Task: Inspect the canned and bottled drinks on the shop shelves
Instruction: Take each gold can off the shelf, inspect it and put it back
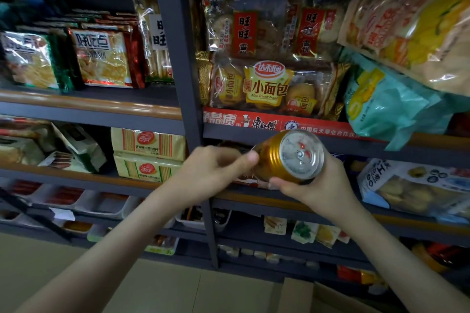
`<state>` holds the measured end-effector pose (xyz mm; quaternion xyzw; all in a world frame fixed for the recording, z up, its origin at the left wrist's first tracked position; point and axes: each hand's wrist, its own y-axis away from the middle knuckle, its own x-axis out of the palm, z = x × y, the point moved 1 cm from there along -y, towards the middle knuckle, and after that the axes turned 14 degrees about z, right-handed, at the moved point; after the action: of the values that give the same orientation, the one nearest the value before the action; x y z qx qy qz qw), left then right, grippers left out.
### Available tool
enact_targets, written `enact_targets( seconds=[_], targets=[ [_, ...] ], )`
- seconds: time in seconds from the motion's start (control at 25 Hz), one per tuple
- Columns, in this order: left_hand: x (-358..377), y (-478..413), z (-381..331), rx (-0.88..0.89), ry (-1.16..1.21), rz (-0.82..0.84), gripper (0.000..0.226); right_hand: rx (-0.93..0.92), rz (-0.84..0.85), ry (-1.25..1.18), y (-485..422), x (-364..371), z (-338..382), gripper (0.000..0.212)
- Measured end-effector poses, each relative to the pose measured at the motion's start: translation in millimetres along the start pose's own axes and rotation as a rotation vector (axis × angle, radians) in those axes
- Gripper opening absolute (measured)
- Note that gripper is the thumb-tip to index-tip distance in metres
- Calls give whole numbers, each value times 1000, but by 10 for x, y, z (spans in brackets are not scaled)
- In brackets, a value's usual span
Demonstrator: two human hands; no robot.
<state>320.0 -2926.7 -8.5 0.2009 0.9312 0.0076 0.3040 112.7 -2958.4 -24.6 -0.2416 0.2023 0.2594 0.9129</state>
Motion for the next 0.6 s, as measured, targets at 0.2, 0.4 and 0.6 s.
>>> enact_targets(
  seconds=[0.2,0.4,0.6],
  targets=[
    [47,-102,-124,269,-95,7,77,83,129,-294,-103,-100,151,42],
    [-62,-127,-368,387,29,-130,68,85,161,-249,-158,-453,399,83],
    [-336,-201,-847,476,-244,-371,74,0,86,71,-347,-1013,920,81]
  ],
)
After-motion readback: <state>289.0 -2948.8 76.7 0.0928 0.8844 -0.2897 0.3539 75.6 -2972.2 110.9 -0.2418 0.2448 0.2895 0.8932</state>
